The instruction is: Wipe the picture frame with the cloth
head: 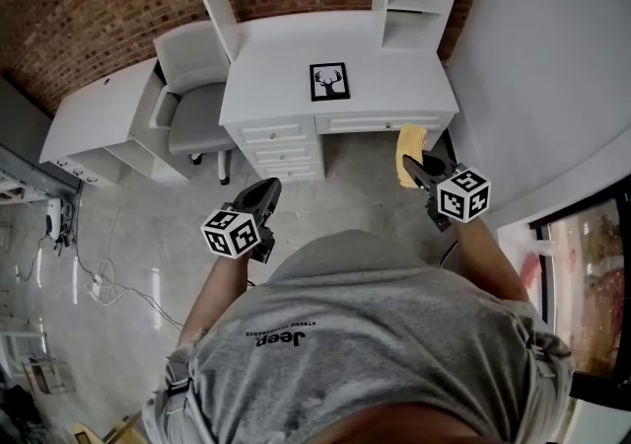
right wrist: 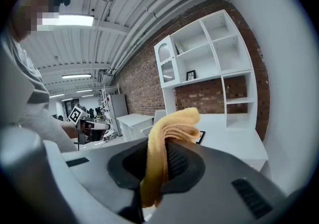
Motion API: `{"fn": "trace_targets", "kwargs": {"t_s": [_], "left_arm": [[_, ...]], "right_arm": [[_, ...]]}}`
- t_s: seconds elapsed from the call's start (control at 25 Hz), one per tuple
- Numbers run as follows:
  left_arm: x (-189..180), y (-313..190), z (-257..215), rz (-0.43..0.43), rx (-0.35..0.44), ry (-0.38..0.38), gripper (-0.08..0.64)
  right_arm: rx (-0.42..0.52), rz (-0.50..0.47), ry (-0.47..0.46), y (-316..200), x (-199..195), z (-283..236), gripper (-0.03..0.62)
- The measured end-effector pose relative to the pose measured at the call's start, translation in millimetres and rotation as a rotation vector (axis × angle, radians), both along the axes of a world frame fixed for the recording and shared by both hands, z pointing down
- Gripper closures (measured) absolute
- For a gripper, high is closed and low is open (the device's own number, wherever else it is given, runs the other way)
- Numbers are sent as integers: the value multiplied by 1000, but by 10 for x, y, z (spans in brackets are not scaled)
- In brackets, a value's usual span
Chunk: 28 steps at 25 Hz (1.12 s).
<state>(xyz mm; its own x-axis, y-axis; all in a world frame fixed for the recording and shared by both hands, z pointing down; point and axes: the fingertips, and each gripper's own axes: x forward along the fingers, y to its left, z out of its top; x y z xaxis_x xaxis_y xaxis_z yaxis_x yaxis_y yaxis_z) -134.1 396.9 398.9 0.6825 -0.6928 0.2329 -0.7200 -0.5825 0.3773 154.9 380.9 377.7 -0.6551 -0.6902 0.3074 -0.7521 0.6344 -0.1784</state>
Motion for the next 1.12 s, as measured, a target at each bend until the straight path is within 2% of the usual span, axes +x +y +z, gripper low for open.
{"fn": "trace_targets", "kwargs": {"t_s": [0.36, 0.68, 0.88, 1.12], "left_arm": [[441, 84, -4, -1, -11, -17, 541], [888, 47, 66, 34, -30, -19, 541], [829, -218, 188, 45, -48, -9, 541], [462, -992, 272, 76, -41, 36, 541]], "right_arm": [[24, -48, 5, 154, 306, -43, 541], [14, -49, -6, 169, 606, 73, 540], [-4, -34, -13, -62, 575, 190, 540], [-6, 15, 12, -764, 227, 195, 540]]}}
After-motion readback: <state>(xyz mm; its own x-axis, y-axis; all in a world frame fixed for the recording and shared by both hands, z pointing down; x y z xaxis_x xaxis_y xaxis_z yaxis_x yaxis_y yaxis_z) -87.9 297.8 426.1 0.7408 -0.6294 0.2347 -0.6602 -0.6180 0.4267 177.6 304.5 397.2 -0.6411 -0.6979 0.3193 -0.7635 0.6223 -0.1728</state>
